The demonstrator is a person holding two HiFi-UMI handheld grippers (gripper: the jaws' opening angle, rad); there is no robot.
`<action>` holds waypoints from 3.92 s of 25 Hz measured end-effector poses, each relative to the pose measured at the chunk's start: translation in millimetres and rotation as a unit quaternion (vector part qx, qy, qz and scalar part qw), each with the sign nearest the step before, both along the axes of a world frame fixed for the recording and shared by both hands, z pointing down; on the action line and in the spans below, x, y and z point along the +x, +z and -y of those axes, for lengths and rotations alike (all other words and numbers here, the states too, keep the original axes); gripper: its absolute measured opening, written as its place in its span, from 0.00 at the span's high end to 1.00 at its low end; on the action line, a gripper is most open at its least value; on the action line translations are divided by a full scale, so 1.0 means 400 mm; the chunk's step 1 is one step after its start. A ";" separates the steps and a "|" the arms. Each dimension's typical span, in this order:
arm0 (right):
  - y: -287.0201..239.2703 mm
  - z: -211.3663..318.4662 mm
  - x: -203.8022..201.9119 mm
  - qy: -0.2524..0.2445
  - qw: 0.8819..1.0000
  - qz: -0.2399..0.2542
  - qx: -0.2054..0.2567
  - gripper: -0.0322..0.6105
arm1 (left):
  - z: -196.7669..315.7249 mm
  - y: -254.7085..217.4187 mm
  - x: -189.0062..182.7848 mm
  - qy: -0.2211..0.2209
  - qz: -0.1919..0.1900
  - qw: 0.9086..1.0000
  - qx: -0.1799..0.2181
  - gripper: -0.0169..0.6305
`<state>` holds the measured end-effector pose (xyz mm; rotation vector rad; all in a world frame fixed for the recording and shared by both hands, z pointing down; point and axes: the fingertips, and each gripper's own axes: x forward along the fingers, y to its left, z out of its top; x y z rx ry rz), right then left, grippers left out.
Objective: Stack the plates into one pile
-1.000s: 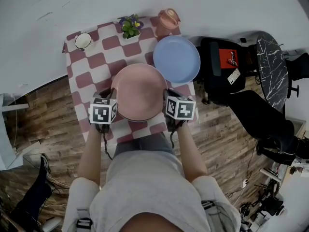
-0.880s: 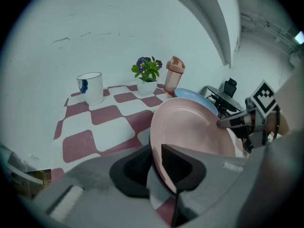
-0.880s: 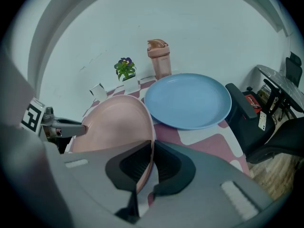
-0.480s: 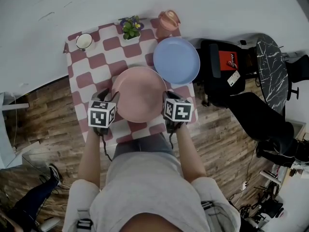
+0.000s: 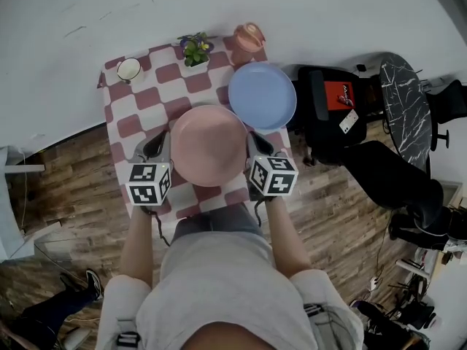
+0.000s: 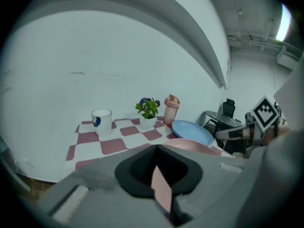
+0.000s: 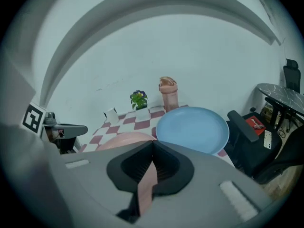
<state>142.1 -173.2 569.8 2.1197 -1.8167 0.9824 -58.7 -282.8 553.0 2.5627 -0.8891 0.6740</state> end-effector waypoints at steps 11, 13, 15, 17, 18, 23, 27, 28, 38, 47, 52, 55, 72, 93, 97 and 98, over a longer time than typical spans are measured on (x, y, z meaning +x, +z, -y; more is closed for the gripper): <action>-0.280 -0.021 0.009 0.027 0.985 -0.080 0.153 0.95 | -0.012 -0.293 0.003 -0.005 -0.107 0.985 0.136 0.96; -0.326 -0.032 0.003 0.030 0.979 -0.094 0.176 0.95 | -0.020 -0.336 -0.006 -0.008 -0.122 0.981 0.152 0.96; -0.369 -0.046 -0.003 0.032 0.974 -0.103 0.199 0.95 | -0.031 -0.373 -0.016 -0.013 -0.136 0.977 0.166 0.96; -0.408 -0.062 -0.009 0.035 0.969 -0.112 0.219 0.95 | -0.045 -0.407 -0.025 -0.017 -0.149 0.972 0.180 0.96; -0.426 -0.071 -0.013 0.035 0.966 -0.116 0.229 0.95 | -0.053 -0.423 -0.030 -0.018 -0.155 0.970 0.187 0.96; -0.493 -0.121 -0.042 0.034 0.951 -0.142 0.271 0.95 | -0.102 -0.480 -0.052 -0.009 -0.180 0.960 0.216 0.96; -0.521 -0.165 -0.064 0.040 0.943 -0.147 0.295 0.95 | -0.139 -0.501 -0.059 0.001 -0.195 0.955 0.222 0.96; -0.529 -0.175 -0.068 0.042 0.941 -0.145 0.302 0.95 | -0.145 -0.506 -0.061 -0.001 -0.199 0.954 0.223 0.96; -0.633 -0.228 -0.034 0.045 0.915 -0.156 0.368 0.95 | -0.191 -0.568 -0.070 -0.018 -0.236 0.943 0.233 0.96; -0.701 -0.143 0.113 -0.013 0.911 -0.123 0.393 0.95 | -0.160 -0.629 0.072 -0.045 -0.267 0.937 0.221 0.96; -0.689 -0.089 0.240 -0.033 0.922 -0.100 0.373 0.95 | -0.148 -0.621 0.205 -0.044 -0.253 0.943 0.210 0.96; -0.664 -0.051 0.305 -0.049 0.931 -0.089 0.351 0.95 | -0.130 -0.601 0.280 -0.044 -0.245 0.949 0.191 0.96; -0.251 0.094 0.531 -0.110 0.986 0.028 0.120 0.95 | -0.047 -0.223 0.566 -0.027 -0.047 0.998 0.006 0.96; 0.178 0.071 0.573 -0.032 0.984 0.161 -0.072 0.69 | 0.144 0.190 0.614 0.006 0.211 0.970 -0.119 0.83; 0.206 0.069 0.557 -0.038 0.982 0.166 -0.086 0.71 | 0.149 0.226 0.607 0.011 0.248 0.962 -0.116 0.84; 0.212 0.067 0.560 -0.035 0.982 0.162 -0.089 0.73 | 0.158 0.229 0.597 0.006 0.260 0.960 -0.107 0.87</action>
